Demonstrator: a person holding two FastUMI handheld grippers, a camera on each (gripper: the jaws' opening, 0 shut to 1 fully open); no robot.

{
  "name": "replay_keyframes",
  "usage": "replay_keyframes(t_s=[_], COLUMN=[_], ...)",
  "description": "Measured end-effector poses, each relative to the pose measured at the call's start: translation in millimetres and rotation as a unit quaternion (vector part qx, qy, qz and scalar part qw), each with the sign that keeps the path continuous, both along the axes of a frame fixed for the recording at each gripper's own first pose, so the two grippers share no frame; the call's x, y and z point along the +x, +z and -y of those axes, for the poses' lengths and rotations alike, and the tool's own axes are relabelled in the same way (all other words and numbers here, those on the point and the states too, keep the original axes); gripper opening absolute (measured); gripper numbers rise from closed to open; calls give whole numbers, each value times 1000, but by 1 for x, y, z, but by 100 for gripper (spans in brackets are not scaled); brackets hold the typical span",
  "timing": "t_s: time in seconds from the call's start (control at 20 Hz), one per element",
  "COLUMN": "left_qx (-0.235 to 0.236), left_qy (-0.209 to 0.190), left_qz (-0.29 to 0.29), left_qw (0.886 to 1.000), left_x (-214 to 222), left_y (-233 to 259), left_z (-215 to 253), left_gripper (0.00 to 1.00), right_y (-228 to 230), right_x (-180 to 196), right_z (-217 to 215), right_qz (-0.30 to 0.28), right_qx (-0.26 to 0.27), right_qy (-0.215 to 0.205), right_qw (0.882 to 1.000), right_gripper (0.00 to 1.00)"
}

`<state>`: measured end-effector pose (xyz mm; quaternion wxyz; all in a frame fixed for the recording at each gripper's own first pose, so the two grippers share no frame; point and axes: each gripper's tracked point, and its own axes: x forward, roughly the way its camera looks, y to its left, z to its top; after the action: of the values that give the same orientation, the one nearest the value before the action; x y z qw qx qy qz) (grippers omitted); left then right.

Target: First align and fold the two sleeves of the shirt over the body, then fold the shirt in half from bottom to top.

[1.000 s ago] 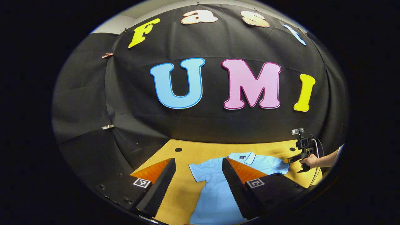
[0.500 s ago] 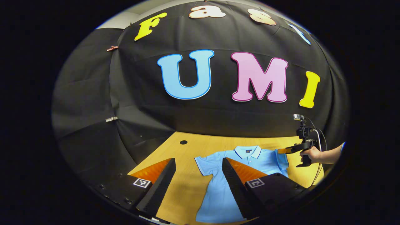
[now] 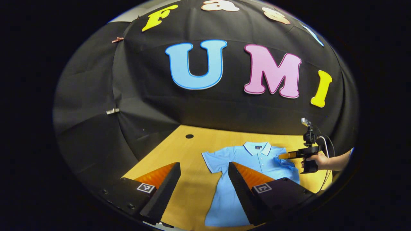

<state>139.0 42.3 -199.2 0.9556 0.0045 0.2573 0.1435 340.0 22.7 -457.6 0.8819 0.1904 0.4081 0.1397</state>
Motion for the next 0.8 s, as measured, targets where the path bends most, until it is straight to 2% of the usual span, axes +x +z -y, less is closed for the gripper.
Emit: replay_keyframes(t_s=[0.05, 0.3, 0.45, 0.6, 0.75, 0.8], left_qx=[-5, -39, -46, -44, -44, -45], left_qy=[-4, -30, -38, -37, -30, -30], left_qz=[-6, -21, -40, -74, -120, -137], left_qw=[1000, 999, 997, 996, 991, 989], left_x=[9, 71, 124, 175, 214, 223], left_y=[-7, -38, -67, -102, -148, -163], left_z=[-4, -20, -40, -60, -77, -80], left_gripper=[96, 96, 97, 100, 97, 100], right_y=[9, 63, 88, 96, 94, 91], right_x=[1, -9, -33, -70, -110, -120], right_z=[2, 19, 35, 55, 80, 86], right_qz=[8, 57, 75, 70, 49, 40], right_qx=[3, 12, 16, 15, 9, 12], right_qy=[-2, -14, -23, -30, -39, -47], right_qw=[1000, 998, 997, 997, 998, 998], right_gripper=[95, 98, 98, 98, 98, 98])
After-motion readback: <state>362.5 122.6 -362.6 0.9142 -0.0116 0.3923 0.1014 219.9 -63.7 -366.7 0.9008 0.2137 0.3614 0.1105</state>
